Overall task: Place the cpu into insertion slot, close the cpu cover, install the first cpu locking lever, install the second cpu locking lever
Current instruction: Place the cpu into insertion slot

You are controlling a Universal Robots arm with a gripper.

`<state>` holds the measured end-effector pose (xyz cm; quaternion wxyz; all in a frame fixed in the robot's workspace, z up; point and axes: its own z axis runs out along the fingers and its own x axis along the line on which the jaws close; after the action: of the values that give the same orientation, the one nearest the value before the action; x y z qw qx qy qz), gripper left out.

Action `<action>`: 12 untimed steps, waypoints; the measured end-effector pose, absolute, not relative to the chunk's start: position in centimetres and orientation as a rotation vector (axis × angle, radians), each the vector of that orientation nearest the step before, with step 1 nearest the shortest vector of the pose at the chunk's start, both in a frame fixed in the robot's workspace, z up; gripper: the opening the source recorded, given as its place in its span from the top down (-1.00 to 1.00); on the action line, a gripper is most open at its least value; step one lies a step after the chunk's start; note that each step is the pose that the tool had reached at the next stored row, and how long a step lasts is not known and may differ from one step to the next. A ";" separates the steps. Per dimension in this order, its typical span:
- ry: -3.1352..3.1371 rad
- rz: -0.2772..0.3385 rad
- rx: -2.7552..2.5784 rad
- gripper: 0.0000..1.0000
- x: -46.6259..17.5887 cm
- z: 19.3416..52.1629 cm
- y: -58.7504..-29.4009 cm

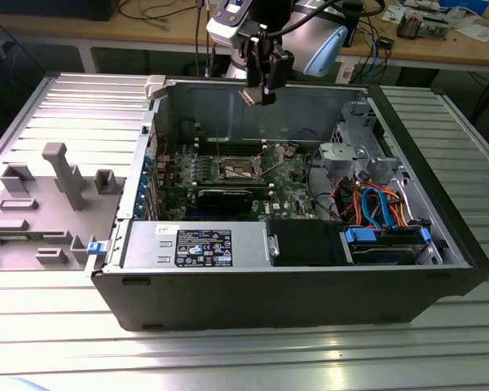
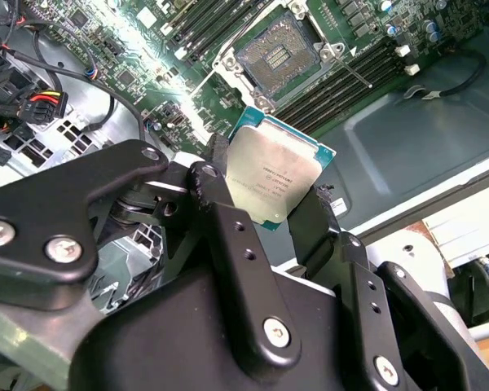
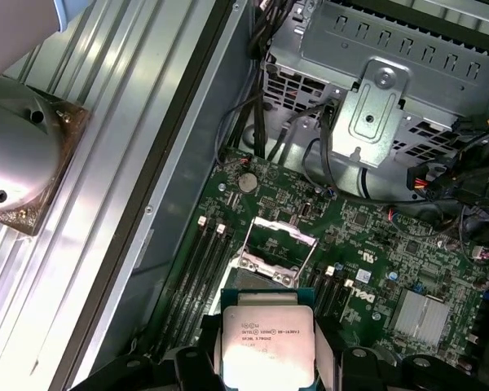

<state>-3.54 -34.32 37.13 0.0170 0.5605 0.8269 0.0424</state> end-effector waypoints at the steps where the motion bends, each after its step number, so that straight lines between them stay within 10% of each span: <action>1: 2.568 0.132 1.745 -0.08 -3.5 37.1 -34.3; 12: 2.486 0.129 1.854 -0.08 -3.5 37.1 -34.3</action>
<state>-3.54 -34.32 37.08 0.0189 0.5972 0.8008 0.0415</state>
